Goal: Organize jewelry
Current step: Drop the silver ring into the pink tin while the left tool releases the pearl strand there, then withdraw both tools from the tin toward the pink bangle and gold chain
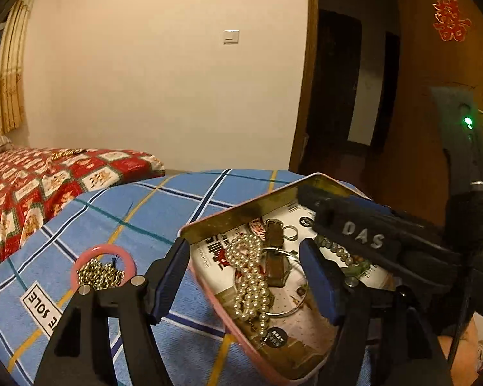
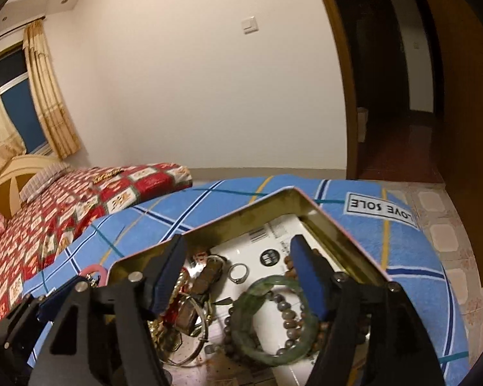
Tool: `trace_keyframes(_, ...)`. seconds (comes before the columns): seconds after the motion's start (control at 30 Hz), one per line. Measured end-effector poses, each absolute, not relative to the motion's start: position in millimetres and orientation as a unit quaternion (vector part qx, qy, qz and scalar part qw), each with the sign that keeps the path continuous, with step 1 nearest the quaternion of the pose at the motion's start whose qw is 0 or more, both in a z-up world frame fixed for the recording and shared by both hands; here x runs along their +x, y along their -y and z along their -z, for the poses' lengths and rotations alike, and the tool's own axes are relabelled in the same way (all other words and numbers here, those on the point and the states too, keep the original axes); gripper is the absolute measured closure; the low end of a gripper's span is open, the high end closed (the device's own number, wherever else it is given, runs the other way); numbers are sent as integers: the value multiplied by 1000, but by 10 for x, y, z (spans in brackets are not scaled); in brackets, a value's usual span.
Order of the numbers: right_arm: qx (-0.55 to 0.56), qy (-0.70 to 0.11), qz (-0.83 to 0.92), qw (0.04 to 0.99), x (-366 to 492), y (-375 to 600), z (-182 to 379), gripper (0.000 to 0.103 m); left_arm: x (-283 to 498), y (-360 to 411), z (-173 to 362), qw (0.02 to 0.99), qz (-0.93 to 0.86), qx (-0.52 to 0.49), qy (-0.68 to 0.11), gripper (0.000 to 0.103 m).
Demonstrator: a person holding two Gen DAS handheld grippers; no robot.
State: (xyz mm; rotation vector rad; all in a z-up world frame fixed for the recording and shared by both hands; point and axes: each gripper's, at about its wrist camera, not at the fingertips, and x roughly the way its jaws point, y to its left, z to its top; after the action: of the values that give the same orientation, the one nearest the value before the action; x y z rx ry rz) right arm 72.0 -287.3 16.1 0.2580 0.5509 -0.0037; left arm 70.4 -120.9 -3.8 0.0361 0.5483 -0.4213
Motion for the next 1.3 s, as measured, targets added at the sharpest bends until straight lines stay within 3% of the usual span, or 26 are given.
trace_keyframes(0.43, 111, -249, 34, 962, 590, 2789, -203, 33, 620, 725, 19, 950, 166, -2, -266, 33)
trace_keyframes(0.77, 25, -236, -4, 971, 437, 2145, -287, 33, 713, -375, -28, 962, 21, -26, -270, 33)
trace_keyframes(0.87, 13, -238, -35, 971, 381, 1887, -330, 26, 740, -663, -23, 963, -26, -42, -266, 33)
trace_keyframes(1.0, 21, -231, -64, 971, 352, 1568, -394, 3, 752, -910, 16, 957, -104, -72, -260, 33)
trace_keyframes(1.3, -24, -334, -115, 935, 914, 730, -56, 1, 679, -1225, 95, 942, -180, -148, -240, 33)
